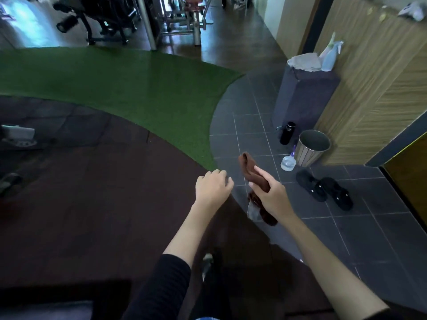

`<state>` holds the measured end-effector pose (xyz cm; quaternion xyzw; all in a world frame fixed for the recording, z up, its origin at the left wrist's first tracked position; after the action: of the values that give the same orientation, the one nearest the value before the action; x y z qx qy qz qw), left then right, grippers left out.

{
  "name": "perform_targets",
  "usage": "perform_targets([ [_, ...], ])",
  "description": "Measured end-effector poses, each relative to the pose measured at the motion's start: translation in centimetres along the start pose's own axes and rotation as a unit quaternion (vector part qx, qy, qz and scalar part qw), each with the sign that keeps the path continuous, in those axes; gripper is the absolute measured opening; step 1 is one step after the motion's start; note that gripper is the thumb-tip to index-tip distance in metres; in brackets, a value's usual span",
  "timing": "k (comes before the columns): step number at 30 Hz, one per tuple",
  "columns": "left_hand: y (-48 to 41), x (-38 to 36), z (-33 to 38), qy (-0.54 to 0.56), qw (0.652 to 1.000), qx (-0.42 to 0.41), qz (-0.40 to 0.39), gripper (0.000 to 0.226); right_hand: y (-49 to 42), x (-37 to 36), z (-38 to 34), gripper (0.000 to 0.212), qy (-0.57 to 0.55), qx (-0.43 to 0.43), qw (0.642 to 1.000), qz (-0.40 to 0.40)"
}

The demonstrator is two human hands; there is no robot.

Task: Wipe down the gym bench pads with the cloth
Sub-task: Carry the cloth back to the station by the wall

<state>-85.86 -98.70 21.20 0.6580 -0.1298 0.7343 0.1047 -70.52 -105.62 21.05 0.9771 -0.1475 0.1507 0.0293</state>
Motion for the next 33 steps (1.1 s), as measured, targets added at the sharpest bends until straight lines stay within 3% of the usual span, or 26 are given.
perform_targets([
  [10, -23.9, 0.7, -3.7, -0.001, 0.998, -0.055, 0.025, 0.031, -22.8, -2.9, -0.8, 0.050, -0.015, -0.006, 0.999, 0.029],
  [16, -36.1, 0.3, -5.0, 0.000, 0.997, -0.075, -0.003, 0.032, -34.1, -3.8, -1.3, 0.050, -0.005, -0.006, 0.999, 0.036],
  [33, -72.4, -4.4, -1.2, 0.011, 0.994, -0.102, -0.041, 0.032, -69.9, 0.0, 1.0, 0.050, -0.035, -0.042, 0.996, 0.069],
])
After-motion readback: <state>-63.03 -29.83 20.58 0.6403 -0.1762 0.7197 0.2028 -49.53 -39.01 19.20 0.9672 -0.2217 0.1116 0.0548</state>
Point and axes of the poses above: each hand's wrist, its own y-axis away from the middle knuckle, its own x-axis out of the back of the hand, z = x × y, the point moved 9 cm from there along -y, towards the middle knuckle, and after that the axes turned 10 degrees about -y, right-handed, at the moved point
